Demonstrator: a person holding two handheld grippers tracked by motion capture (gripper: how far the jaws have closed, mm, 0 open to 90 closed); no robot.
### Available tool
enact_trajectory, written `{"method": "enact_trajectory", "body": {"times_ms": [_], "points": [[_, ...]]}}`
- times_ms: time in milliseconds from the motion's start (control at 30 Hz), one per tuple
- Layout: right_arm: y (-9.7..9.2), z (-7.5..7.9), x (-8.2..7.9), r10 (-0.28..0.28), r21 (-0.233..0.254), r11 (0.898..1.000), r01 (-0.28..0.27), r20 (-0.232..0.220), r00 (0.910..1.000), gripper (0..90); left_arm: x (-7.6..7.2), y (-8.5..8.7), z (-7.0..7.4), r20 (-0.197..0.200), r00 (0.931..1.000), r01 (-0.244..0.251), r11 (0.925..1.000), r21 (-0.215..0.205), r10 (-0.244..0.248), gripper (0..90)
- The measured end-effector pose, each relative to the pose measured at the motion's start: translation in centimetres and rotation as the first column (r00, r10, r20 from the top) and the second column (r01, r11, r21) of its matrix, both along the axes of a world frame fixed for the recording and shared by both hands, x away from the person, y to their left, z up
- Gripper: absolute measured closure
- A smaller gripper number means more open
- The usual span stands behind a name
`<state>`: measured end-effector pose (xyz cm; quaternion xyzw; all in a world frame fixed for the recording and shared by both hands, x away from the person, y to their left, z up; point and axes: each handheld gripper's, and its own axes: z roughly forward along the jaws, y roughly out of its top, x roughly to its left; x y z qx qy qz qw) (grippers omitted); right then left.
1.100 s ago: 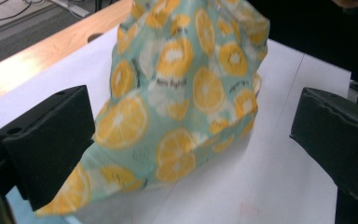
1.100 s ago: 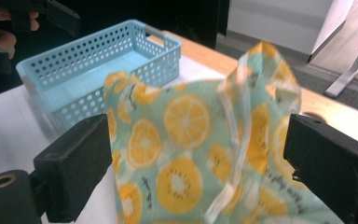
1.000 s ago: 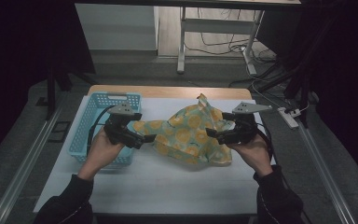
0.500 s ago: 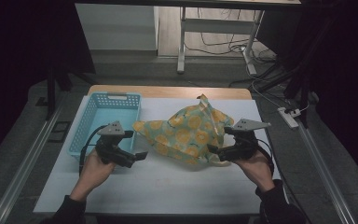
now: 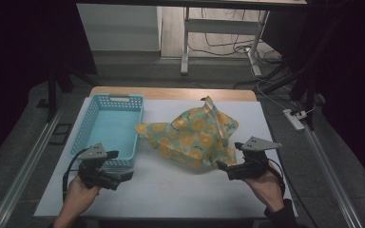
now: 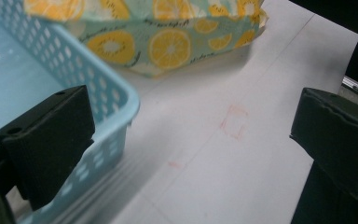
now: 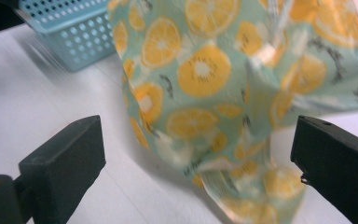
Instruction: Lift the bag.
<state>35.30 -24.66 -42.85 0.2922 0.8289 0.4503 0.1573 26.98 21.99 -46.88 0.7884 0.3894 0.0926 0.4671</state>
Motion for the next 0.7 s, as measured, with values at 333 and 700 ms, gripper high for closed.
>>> {"method": "enact_trajectory", "body": {"times_ms": [333,700], "points": [[-2.0,-1.9,-2.5,-0.052,-0.002,0.999,0.052,0.001,0.9987,0.0,-3.0,2.3,-1.5,-0.009,0.996,-0.089,0.9961,-0.001,0.089,0.0],[-4.9,-4.3,-4.5,-0.132,0.016,0.991,0.133,-0.039,0.9905,0.0,-5.1,3.6,-3.9,-0.033,0.9873,-0.152,0.9844,0.089,0.155,0.0]]}}
